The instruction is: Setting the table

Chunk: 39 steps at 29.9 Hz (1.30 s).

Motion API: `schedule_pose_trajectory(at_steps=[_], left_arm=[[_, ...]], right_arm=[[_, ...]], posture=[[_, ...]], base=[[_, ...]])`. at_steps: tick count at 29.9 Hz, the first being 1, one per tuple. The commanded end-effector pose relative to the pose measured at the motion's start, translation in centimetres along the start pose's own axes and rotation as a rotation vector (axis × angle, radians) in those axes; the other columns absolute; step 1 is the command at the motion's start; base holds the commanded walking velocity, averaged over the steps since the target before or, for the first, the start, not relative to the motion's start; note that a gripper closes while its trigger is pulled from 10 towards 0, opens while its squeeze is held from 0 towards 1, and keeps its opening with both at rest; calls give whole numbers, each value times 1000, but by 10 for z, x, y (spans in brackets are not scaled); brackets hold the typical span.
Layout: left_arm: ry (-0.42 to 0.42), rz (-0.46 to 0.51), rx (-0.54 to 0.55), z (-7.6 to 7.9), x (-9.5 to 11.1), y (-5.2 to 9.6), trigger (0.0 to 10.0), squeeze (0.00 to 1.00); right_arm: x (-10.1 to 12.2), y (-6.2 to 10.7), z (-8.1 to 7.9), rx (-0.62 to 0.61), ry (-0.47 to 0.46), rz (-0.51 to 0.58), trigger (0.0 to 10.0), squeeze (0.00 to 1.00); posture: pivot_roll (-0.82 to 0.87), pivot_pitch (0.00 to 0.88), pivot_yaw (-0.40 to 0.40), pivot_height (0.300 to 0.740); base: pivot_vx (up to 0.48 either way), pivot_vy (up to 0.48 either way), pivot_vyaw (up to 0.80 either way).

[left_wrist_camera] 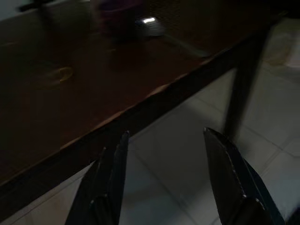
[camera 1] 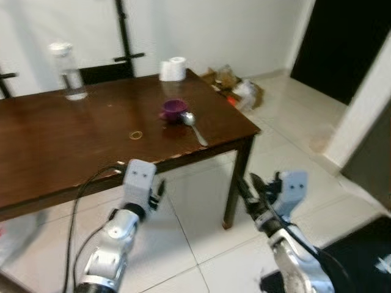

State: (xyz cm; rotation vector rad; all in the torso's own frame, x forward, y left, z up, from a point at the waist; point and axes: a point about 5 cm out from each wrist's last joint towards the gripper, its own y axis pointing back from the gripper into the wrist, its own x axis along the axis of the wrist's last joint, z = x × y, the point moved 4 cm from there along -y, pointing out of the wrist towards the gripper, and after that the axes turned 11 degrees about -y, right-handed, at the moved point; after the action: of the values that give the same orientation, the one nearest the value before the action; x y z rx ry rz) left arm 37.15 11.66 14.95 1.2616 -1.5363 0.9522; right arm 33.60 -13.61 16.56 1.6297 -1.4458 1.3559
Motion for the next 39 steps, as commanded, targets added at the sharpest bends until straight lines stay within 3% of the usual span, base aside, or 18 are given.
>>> schedule_pose_trajectory(at_steps=[1,16,29,31,39], left_arm=[[-20,-4,-13,3,-3,0,10000,0],[-31,23,-20,4,2,-1,10000,0],[-48,74,-38,4,10,0,10000,0],[-25,108,-76,6,17,0,10000,0],[2,161,-199,13,26,6,10000,0]], right_arm=[[-1,0,1,-6,-10,1,10000,0],[-1,-1,-1,4,-8,3,10000,0],[11,-5,-14,110,62,13,10000,0],[19,-7,-16,134,105,24,10000,0],[25,-7,-15,144,128,33,10000,0]], posture=[[-56,27,91,740],[-56,23,95,740],[-55,13,97,740],[-55,13,97,740],[-56,11,99,740]], base=[[461,0,0],[464,0,0],[465,0,0],[465,0,0],[468,0,0]])
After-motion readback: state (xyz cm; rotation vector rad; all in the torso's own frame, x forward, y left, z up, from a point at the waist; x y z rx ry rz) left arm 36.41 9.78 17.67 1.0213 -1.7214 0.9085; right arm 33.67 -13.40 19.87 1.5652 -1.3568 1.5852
